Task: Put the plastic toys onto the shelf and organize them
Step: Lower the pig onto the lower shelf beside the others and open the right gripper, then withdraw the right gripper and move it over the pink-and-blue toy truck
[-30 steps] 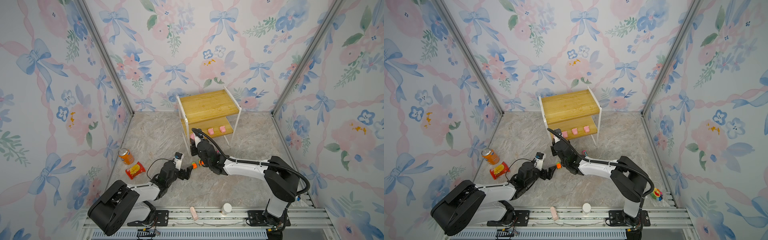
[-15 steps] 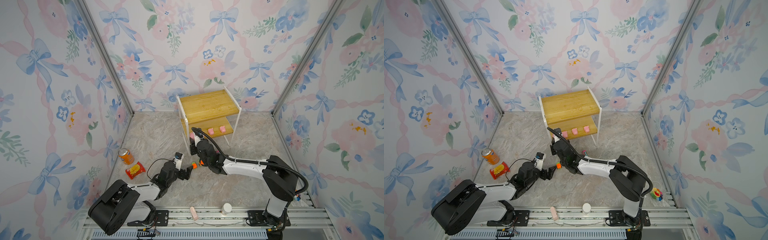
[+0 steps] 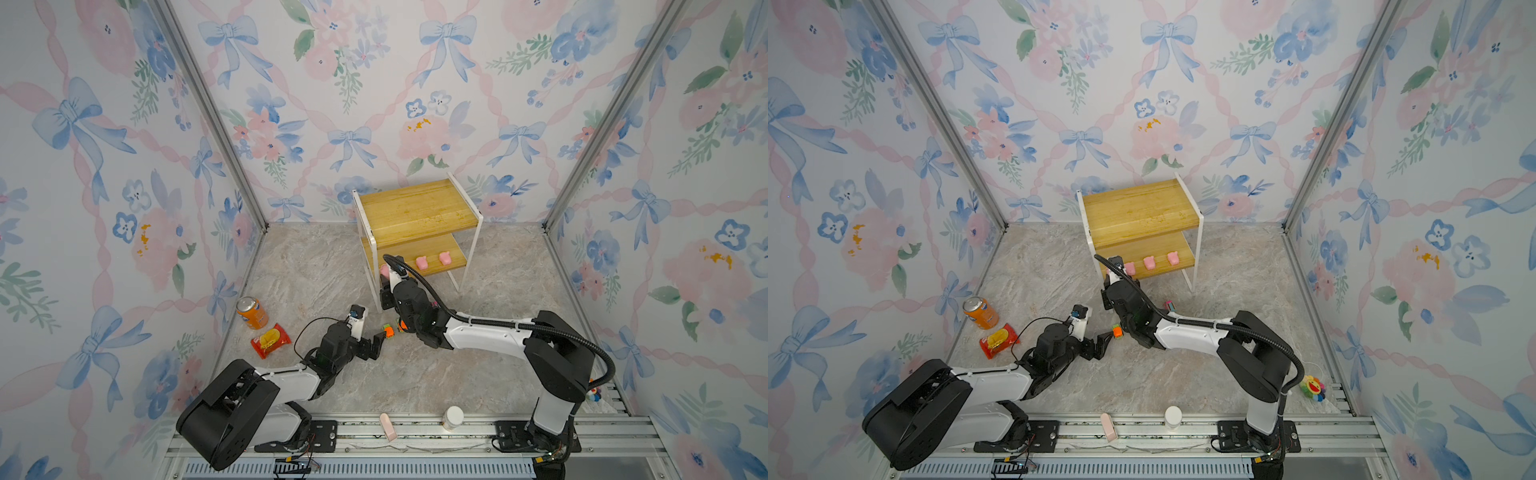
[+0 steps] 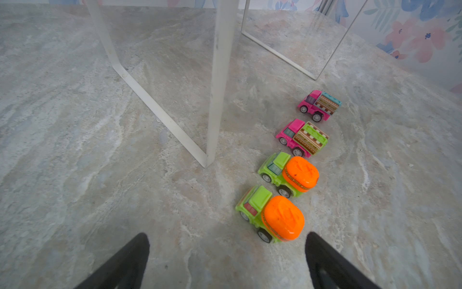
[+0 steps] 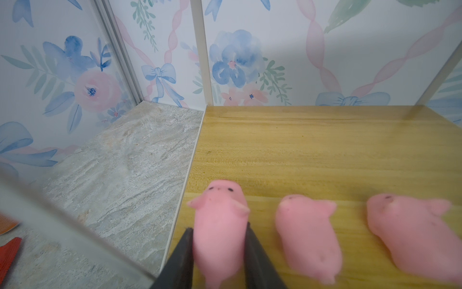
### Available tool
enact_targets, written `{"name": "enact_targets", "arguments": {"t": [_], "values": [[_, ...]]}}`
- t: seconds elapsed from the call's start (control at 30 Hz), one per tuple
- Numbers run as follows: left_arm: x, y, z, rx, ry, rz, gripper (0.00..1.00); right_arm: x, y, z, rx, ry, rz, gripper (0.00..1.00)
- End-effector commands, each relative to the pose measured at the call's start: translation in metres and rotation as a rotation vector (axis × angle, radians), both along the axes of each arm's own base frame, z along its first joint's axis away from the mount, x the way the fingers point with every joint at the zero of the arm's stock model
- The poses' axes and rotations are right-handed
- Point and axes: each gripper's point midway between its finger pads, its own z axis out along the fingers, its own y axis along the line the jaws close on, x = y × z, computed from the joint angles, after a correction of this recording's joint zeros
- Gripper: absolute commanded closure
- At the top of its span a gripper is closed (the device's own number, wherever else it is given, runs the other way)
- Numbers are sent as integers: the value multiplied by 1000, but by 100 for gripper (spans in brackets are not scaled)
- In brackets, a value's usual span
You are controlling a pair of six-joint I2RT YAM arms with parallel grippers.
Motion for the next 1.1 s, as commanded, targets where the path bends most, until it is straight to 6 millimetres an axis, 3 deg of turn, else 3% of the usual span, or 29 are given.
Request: {"name": "enact_targets", "arguments": {"t": [0.0,0.4,0.9,1.07], "values": [[2,-2,0,-13,11,-3,2,7,-2,-3,14,-5,-34,66],[2,-2,0,-11,13,-4,2,10,-2,-11,0,9,-38,63],[2,-3,0,-12,11,-9,2,1,-7,-10,-24,1,-24,43],[2,-2,0,-11,10,-7,2,-13,-11,-10,-79,11,-3,37]]}}
